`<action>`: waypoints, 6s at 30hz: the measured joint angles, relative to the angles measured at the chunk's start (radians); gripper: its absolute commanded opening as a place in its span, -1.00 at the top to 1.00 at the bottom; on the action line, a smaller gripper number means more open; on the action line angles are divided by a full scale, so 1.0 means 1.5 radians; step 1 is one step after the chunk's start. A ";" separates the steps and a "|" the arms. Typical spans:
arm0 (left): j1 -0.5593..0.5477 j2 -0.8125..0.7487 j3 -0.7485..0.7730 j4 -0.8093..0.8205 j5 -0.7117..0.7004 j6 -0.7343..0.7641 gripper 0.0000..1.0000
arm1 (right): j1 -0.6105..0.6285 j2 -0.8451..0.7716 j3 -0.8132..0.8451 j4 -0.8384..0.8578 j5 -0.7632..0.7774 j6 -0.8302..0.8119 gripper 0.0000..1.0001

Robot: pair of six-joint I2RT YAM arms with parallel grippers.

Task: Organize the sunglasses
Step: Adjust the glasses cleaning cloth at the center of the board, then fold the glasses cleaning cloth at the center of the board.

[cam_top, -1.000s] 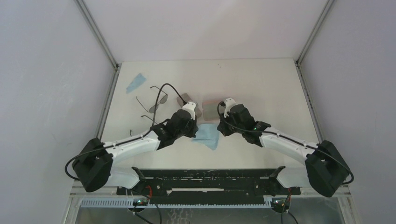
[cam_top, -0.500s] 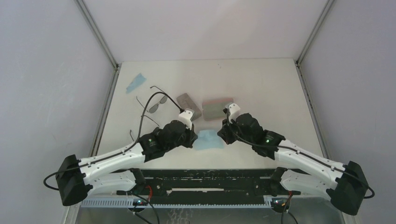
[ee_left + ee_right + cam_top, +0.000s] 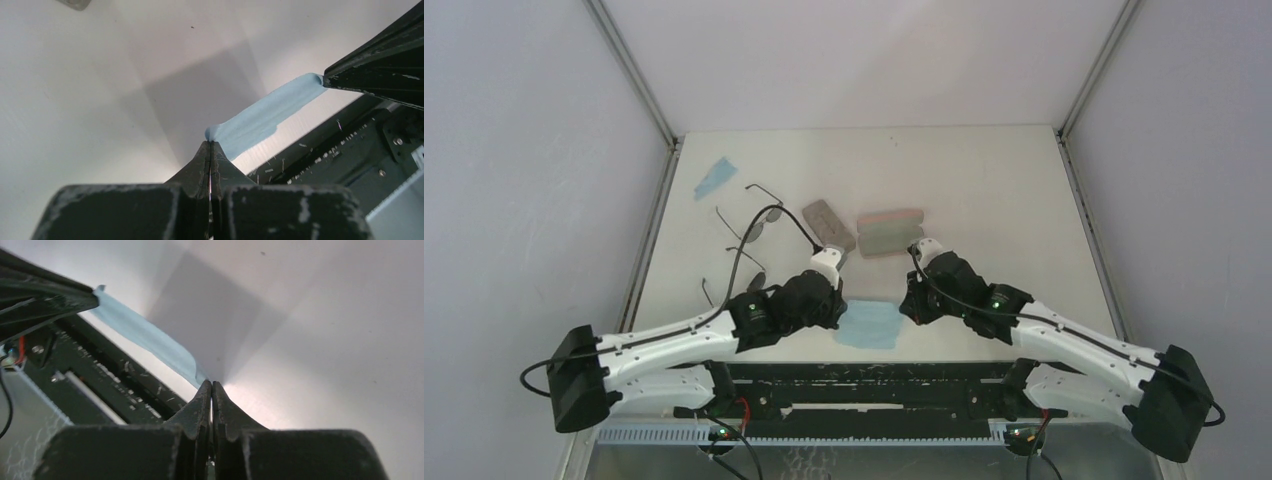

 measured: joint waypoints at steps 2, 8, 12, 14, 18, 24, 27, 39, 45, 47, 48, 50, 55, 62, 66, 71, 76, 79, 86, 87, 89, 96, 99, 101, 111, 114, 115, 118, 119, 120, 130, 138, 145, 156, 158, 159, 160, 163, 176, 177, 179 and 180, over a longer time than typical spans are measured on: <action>0.000 0.031 0.000 0.026 -0.015 0.002 1.00 | -0.026 0.027 -0.004 0.009 -0.004 -0.005 1.00; 0.018 0.145 0.000 0.112 -0.034 0.022 1.00 | -0.095 0.113 -0.007 0.067 -0.019 -0.037 1.00; 0.050 0.197 0.000 0.165 -0.034 0.039 0.99 | -0.120 0.157 -0.007 0.114 -0.031 -0.058 1.00; 0.063 0.212 0.000 0.190 -0.034 0.051 0.99 | -0.129 0.179 -0.007 0.138 -0.034 -0.071 1.00; 0.081 0.235 0.000 0.237 -0.032 0.077 1.00 | -0.138 0.213 -0.007 0.180 -0.036 -0.088 1.00; 0.089 0.274 0.000 0.289 -0.024 0.111 0.99 | -0.140 0.226 -0.007 0.218 -0.034 -0.109 1.00; 0.090 0.281 -0.008 0.309 -0.018 0.119 1.00 | -0.139 0.226 -0.007 0.223 -0.034 -0.115 1.00; 0.090 0.264 -0.105 0.367 0.018 0.123 1.00 | -0.108 0.202 -0.042 0.211 -0.036 -0.117 1.00; 0.090 0.238 -0.124 0.391 0.031 0.123 0.99 | -0.083 0.179 -0.052 0.203 -0.036 -0.114 1.00; 0.090 0.235 -0.125 0.395 0.036 0.123 0.99 | -0.079 0.175 -0.055 0.200 -0.036 -0.112 1.00; 0.090 0.234 -0.126 0.397 0.037 0.123 1.00 | -0.077 0.175 -0.056 0.198 -0.036 -0.111 0.96; 0.089 0.234 -0.126 0.399 0.039 0.123 1.00 | -0.076 0.175 -0.058 0.194 -0.031 -0.107 0.73; 0.089 0.234 -0.126 0.400 0.039 0.123 1.00 | -0.079 0.174 -0.061 0.190 -0.016 -0.085 0.48; 0.080 0.234 -0.144 0.405 0.042 0.122 1.00 | -0.100 0.174 -0.061 0.187 -0.013 -0.045 0.42; 0.069 0.232 -0.167 0.407 0.044 0.117 1.00 | -0.110 0.174 -0.061 0.187 -0.016 -0.031 0.36; 0.067 0.208 -0.201 0.423 0.043 0.105 0.99 | -0.125 0.177 -0.061 0.188 -0.037 -0.020 0.27; 0.067 0.203 -0.208 0.428 0.042 0.099 0.99 | -0.131 0.200 -0.061 0.194 -0.082 -0.019 0.29; 0.067 0.204 -0.208 0.429 0.042 0.099 1.00 | -0.132 0.216 -0.060 0.199 -0.110 -0.020 0.29; 0.067 0.204 -0.208 0.429 0.043 0.099 0.99 | -0.134 0.288 -0.021 0.198 -0.145 -0.026 0.29; 0.067 0.204 -0.208 0.429 0.043 0.099 1.00 | -0.134 0.297 -0.014 0.198 -0.148 -0.027 0.29; 0.067 0.204 -0.208 0.429 0.042 0.099 1.00 | -0.134 0.320 0.002 0.198 -0.151 -0.027 0.29; 0.066 0.204 -0.208 0.429 0.042 0.100 1.00 | -0.129 0.370 0.046 0.171 -0.141 -0.029 0.29; 0.066 0.203 -0.208 0.429 0.042 0.100 0.99 | -0.121 0.385 0.065 0.154 -0.129 -0.032 0.30; 0.066 0.203 -0.208 0.428 0.042 0.100 1.00 | -0.116 0.395 0.075 0.141 -0.119 -0.033 0.32; 0.066 0.197 -0.208 0.424 0.043 0.100 0.99 | -0.078 0.431 0.128 0.082 -0.070 -0.040 0.47; 0.066 0.197 -0.208 0.424 0.043 0.100 0.99 | -0.071 0.436 0.139 0.065 -0.057 -0.040 0.57; 0.066 0.197 -0.208 0.424 0.043 0.100 1.00 | -0.068 0.437 0.141 0.061 -0.052 -0.040 0.61; 0.066 0.197 -0.208 0.424 0.043 0.100 1.00 | -0.063 0.439 0.142 0.056 -0.044 -0.040 0.75; 0.066 0.197 -0.208 0.424 0.043 0.099 1.00 | -0.062 0.439 0.143 0.055 -0.043 -0.040 0.81; 0.066 0.197 -0.208 0.424 0.043 0.100 1.00 | -0.062 0.440 0.143 0.054 -0.042 -0.040 0.86; 0.066 0.187 -0.208 0.421 0.043 0.100 1.00 | -0.056 0.440 0.145 0.053 -0.025 -0.040 1.00; 0.066 0.159 -0.208 0.404 0.042 0.100 1.00 | -0.050 0.370 0.141 0.054 0.016 -0.045 1.00; 0.066 0.151 -0.208 0.399 0.041 0.100 1.00 | -0.045 0.336 0.129 0.058 0.032 -0.045 1.00; 0.065 0.130 -0.208 0.399 0.043 0.100 0.93 | -0.023 0.261 0.069 0.058 0.025 -0.044 1.00; 0.064 0.127 -0.208 0.399 0.043 0.100 0.89 | -0.022 0.250 0.061 0.060 0.019 -0.043 1.00; 0.064 0.125 -0.208 0.399 0.044 0.100 0.85 | -0.021 0.245 0.057 0.062 0.015 -0.042 1.00; 0.063 0.123 -0.208 0.399 0.044 0.100 0.82 | -0.021 0.241 0.053 0.064 0.010 -0.042 1.00; 0.061 0.117 -0.214 0.401 0.046 0.100 0.74 | -0.019 0.233 0.039 0.070 -0.004 -0.042 1.00; 0.031 0.116 -0.244 0.423 0.056 0.077 0.63 | 0.013 0.237 0.028 0.077 -0.031 -0.042 1.00; 0.029 0.116 -0.247 0.424 0.056 0.075 0.63 | 0.017 0.238 0.028 0.077 -0.031 -0.042 1.00; 0.025 0.116 -0.254 0.425 0.055 0.066 0.61 | 0.023 0.239 0.028 0.077 -0.031 -0.042 1.00; 0.024 0.116 -0.258 0.426 0.054 0.063 0.59 | 0.025 0.239 0.027 0.077 -0.031 -0.042 1.00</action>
